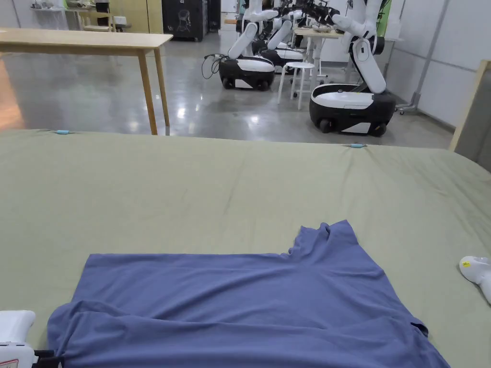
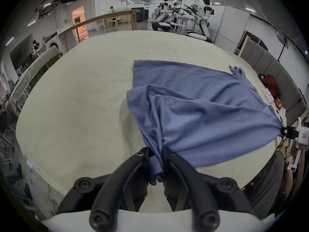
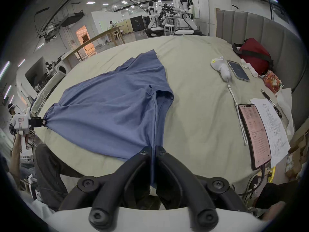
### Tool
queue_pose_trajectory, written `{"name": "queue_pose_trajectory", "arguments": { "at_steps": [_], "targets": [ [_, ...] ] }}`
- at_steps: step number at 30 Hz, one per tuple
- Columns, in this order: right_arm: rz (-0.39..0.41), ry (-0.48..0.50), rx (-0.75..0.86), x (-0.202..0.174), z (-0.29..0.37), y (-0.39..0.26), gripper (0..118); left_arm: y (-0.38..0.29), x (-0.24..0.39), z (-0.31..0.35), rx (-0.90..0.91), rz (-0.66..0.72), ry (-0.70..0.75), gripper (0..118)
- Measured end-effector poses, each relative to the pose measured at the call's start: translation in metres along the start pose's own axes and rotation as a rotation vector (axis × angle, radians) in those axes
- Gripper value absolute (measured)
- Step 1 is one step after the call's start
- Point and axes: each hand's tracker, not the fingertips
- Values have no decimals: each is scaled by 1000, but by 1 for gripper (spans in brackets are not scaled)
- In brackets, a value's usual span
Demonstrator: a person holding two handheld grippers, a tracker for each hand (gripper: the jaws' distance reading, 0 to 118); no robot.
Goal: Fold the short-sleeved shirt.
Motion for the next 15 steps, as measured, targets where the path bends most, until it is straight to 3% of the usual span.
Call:
{"name": "queue_pose_trajectory", "arguments": {
  "at_steps": [1,2,3,4,5,7,12,13,14,15],
  "targets": [
    [-5,-1,-4,1,-2,1,6,1,0,-1,0,-3,-2,13],
    [-18,6,-3,2,-4,3,15,2,0,-2,1,-3,-5,15],
    [-33,11,-6,3,-6,4,49,3,-1,-4,1,-2,-15,30],
    [-49,6,-3,5,-7,5,108,3,-2,-5,-1,-1,-27,82],
    [-49,-15,-3,5,-9,6,118,3,-2,-5,-4,-2,-21,105],
    [-35,-27,63,5,-1,14,111,3,-6,-5,4,4,0,104],
    [-21,-72,102,-8,-2,53,112,45,-12,5,101,32,29,101],
    [-20,-97,121,-13,-5,64,106,59,-11,3,135,36,49,89],
    [-14,-97,133,-16,-8,75,91,71,-10,0,157,35,48,66],
    [-14,-97,168,-20,-12,86,58,86,-8,-8,166,23,46,29]
  ]
}}
